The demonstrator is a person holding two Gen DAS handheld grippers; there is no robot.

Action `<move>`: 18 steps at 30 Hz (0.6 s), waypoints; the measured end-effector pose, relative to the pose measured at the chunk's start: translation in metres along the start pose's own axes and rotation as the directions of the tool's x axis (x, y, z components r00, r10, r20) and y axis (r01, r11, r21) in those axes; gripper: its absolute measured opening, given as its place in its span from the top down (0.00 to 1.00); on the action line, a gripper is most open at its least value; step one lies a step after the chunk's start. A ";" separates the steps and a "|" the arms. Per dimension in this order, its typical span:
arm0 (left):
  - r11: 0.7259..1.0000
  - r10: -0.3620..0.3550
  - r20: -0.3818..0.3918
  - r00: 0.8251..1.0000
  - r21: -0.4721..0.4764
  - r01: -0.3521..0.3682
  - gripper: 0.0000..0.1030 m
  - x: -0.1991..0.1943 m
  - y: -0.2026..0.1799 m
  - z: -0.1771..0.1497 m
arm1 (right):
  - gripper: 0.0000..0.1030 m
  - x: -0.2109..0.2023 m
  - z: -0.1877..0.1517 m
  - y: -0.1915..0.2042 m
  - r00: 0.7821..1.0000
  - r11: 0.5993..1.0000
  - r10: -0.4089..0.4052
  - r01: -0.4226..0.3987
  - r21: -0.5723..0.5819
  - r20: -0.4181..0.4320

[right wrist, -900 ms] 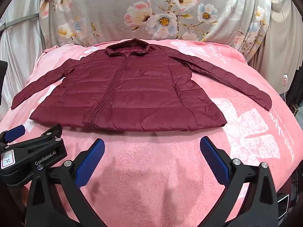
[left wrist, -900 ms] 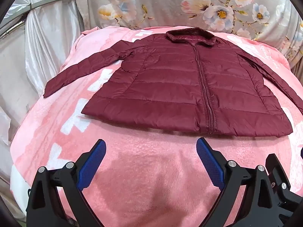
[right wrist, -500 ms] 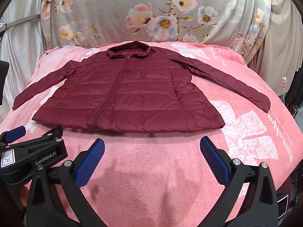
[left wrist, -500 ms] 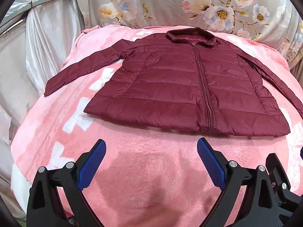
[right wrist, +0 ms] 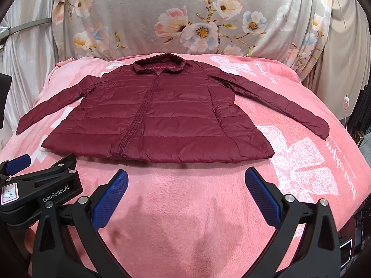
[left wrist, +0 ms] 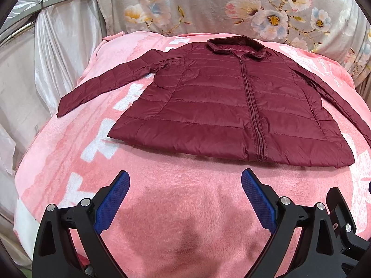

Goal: Fold large clothes

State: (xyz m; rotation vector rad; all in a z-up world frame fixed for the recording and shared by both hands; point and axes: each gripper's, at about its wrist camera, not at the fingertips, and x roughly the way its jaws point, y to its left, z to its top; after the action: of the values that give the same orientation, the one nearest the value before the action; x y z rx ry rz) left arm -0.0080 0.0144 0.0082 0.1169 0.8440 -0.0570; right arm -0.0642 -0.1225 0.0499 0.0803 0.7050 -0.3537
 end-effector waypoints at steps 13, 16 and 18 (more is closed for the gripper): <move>1.000 -0.001 -0.004 1.000 -0.003 0.001 0.08 0.000 0.002 0.000 | 0.05 -0.002 0.000 0.002 1.000 1.000 -0.001 0.001 -0.003 0.001; 1.000 -0.003 -0.008 1.000 -0.007 0.003 0.08 0.000 0.004 -0.001 | 0.05 -0.002 0.000 0.001 1.000 1.000 -0.001 0.001 -0.003 0.000; 1.000 -0.003 -0.009 1.000 -0.008 0.003 0.08 0.001 0.004 -0.001 | 0.05 -0.002 0.000 0.002 1.000 1.000 -0.001 0.001 -0.002 -0.001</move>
State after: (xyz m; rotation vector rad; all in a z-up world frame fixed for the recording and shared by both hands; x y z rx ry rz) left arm -0.0078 0.0183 0.0068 0.1083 0.8534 -0.0554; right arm -0.0651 -0.1204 0.0508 0.0781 0.7059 -0.3535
